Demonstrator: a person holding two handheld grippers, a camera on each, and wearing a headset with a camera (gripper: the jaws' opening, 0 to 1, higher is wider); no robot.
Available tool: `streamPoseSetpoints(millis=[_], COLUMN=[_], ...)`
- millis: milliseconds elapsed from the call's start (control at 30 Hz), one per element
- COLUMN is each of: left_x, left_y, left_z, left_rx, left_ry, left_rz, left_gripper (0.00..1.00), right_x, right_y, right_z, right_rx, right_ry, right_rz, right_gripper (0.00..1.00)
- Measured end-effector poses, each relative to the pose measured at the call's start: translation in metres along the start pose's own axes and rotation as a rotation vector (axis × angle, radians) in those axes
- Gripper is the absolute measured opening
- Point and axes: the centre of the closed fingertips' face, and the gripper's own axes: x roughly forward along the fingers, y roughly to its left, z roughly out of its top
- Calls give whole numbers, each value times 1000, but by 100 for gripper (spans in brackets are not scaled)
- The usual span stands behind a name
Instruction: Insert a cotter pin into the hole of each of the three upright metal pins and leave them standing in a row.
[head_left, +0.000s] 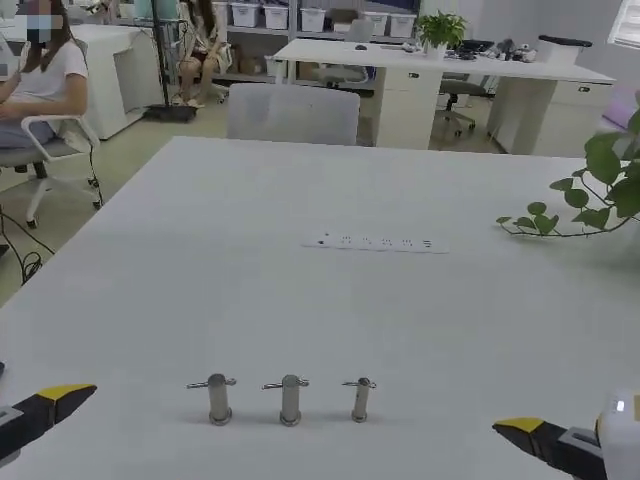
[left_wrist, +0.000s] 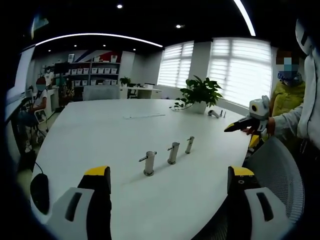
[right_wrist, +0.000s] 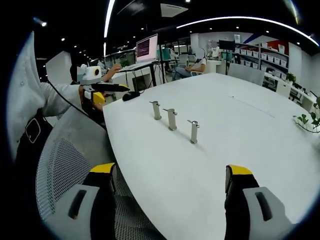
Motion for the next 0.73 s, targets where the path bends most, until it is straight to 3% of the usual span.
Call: streamPoseSetpoints(millis=[733], left_x=[8], left_y=[1], left_z=[1], left_rx=[-15], left_ry=[-4], left_rz=[-21], left_gripper=[96], right_x=[-3], right_y=[-7], right_z=[-8], right_rx=[29], right_ry=[12], right_rz=[-29], right_gripper=[91])
